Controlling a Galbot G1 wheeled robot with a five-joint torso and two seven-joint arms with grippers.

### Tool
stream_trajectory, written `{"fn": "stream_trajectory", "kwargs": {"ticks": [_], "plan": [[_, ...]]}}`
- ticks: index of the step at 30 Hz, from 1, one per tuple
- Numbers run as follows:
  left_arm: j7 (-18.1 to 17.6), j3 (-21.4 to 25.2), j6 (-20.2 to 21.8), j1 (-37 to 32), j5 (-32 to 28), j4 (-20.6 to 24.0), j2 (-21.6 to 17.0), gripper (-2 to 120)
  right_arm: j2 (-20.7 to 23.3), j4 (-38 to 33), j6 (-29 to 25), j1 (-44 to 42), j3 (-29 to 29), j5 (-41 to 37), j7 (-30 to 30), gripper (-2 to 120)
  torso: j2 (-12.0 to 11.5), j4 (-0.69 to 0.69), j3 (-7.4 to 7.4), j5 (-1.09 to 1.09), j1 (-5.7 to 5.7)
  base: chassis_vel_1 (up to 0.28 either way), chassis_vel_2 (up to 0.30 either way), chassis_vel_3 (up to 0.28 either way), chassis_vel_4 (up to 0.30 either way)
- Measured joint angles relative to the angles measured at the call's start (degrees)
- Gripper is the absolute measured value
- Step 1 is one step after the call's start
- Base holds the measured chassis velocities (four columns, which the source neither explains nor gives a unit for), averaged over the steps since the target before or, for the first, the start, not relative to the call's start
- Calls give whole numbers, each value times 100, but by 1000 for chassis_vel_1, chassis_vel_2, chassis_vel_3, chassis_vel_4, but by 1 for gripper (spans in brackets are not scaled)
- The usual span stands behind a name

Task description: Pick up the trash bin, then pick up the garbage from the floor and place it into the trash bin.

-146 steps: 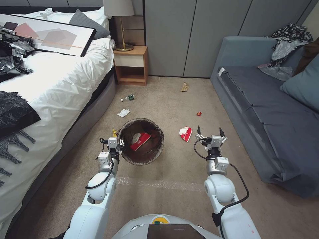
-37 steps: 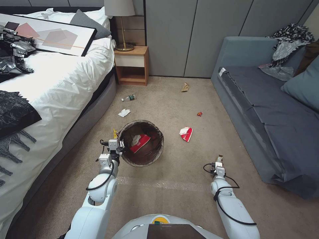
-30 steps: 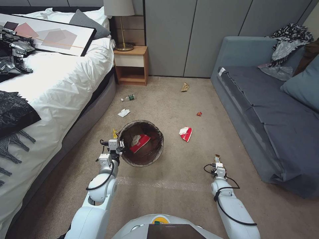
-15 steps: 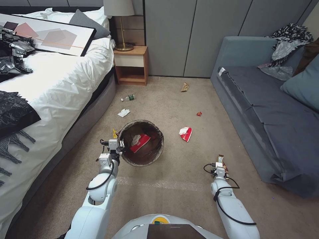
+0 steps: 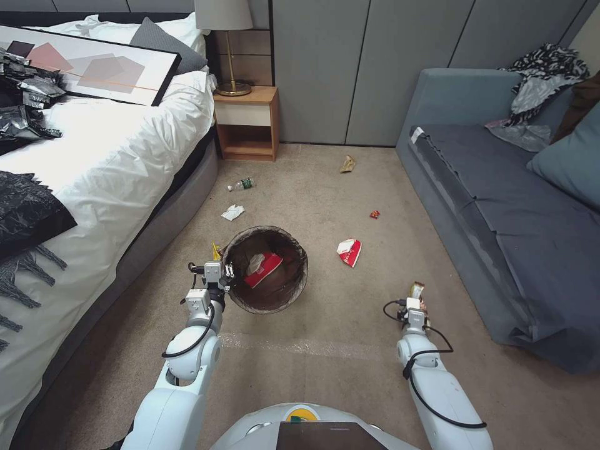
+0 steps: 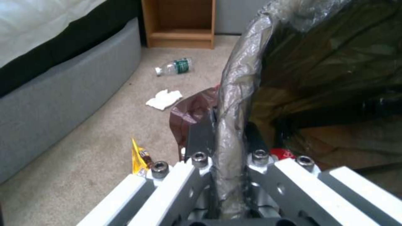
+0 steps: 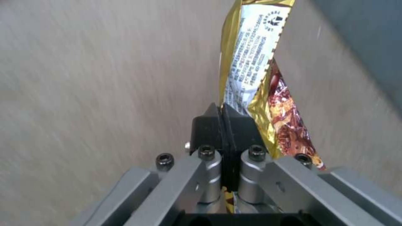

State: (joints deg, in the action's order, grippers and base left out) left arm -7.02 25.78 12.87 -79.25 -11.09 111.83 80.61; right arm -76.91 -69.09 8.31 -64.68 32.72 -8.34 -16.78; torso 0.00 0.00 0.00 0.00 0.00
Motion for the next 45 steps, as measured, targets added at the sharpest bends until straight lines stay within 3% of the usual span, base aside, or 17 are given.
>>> {"fn": "stream_trajectory", "kwargs": {"ticks": [4,7,8,11,16,23,34,39,45], "plan": [[0,-17,2,9,2,-21,8,2,9,-737,-1,-214,-60,-2,-46,0,0,1,0,-1,0,0,0,0,0],[0,-18,3,9,2,-23,8,2,9,-854,-1,-250,-75,-1,-55,0,0,0,0,-1,0,0,0,0,0],[0,-18,4,12,2,-27,8,2,-1,-1275,-31,-385,-144,34,-91,0,0,0,0,-1,0,0,0,0,0],[-1,-15,5,12,2,-27,5,2,-10,-1435,-62,-435,-168,69,-104,0,0,0,0,0,0,0,0,0,0],[-1,-5,6,9,-2,-27,-2,2,-31,-2139,-333,-623,-262,171,-86,0,0,1,0,0,0,0,0,0,0],[-3,-45,31,4,-3,-56,20,2,-23,-3384,-990,-832,-409,225,254,0,0,1,0,-1,0,0,0,0,0],[-2,-139,153,-32,-102,-49,55,2,91,-4651,-1330,-914,-717,233,732,0,0,0,0,-1,0,0,0,0,0],[14,-391,305,-72,-154,52,66,2,385,-5286,-1422,-620,-1502,200,1331,0,0,1,0,0,0,0,0,0,0],[22,-548,342,-89,-103,65,118,2,395,-5095,-1364,-300,-2424,330,1442,0,0,1,0,0,0,0,0,0,0]]}}
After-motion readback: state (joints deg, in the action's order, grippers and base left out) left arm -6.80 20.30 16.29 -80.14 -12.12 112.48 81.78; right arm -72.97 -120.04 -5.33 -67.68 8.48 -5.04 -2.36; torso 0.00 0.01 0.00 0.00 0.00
